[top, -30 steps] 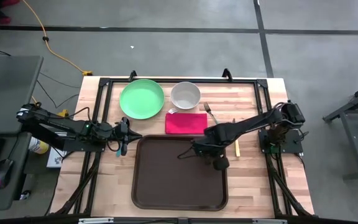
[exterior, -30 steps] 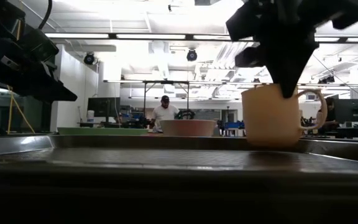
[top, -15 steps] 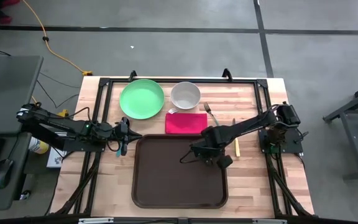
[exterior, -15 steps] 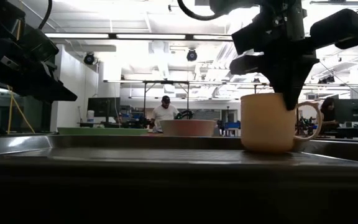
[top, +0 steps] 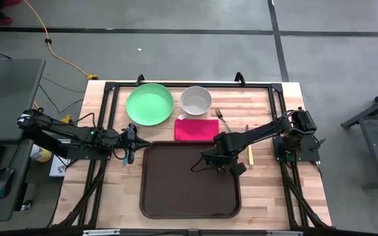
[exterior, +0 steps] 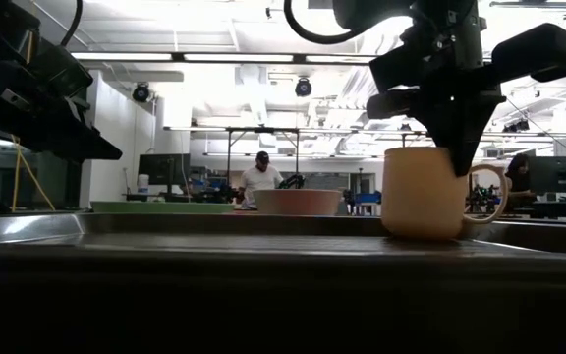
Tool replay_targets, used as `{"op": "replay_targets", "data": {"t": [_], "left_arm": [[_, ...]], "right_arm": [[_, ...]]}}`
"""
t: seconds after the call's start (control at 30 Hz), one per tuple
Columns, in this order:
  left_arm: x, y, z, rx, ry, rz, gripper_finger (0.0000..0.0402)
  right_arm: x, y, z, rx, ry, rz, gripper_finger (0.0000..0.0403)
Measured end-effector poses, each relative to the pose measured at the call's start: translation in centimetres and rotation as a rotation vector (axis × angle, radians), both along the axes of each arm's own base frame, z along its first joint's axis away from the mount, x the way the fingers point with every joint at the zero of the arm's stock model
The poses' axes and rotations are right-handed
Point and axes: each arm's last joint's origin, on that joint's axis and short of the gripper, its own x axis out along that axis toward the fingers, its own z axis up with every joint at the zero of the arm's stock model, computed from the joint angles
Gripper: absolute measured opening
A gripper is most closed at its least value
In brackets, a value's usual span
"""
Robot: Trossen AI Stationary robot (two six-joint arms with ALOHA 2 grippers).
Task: Set up tray
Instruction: Put the orange mug on the brown serving tray, then put the green plate on the brown serving tray to the bottom of the orange mug
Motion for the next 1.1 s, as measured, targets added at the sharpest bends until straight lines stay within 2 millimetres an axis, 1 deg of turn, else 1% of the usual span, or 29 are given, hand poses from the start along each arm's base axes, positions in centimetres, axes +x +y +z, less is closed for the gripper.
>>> {"op": "replay_targets", "data": {"t": [0.23, 0.33, 0.63, 0.8, 0.97, 1.1], "left_arm": [[0.0, 0.0, 0.0, 0.0, 0.0, 0.0, 0.0058], [0.0, 0.0, 0.0, 0.0, 0.0, 0.0, 0.0058], [0.0, 0.0, 0.0, 0.0, 0.0, 0.0, 0.0058], [0.0, 0.0, 0.0, 0.0, 0.0, 0.0, 0.0058], [0.0, 0.0, 0.0, 0.0, 0.0, 0.0, 0.0058], [0.0, 0.0, 0.0, 0.0, 0.0, 0.0, 0.0058]], "right_arm": [[-0.1, 0.1, 0.0, 0.025, 0.008, -0.035, 0.0001], [-0.1, 0.1, 0.0, 0.042, 0.012, -0.055, 0.0013], [-0.2, 0.2, 0.0, 0.051, 0.02, -0.085, 0.0097], [-0.2, 0.1, 0.1, 0.043, 0.027, -0.108, 0.0136], [0.3, 0.2, 1.3, 0.041, -0.006, -0.116, 0.0166], [1.1, 0.3, 3.2, 0.016, -0.066, -0.121, 0.0182]]}}
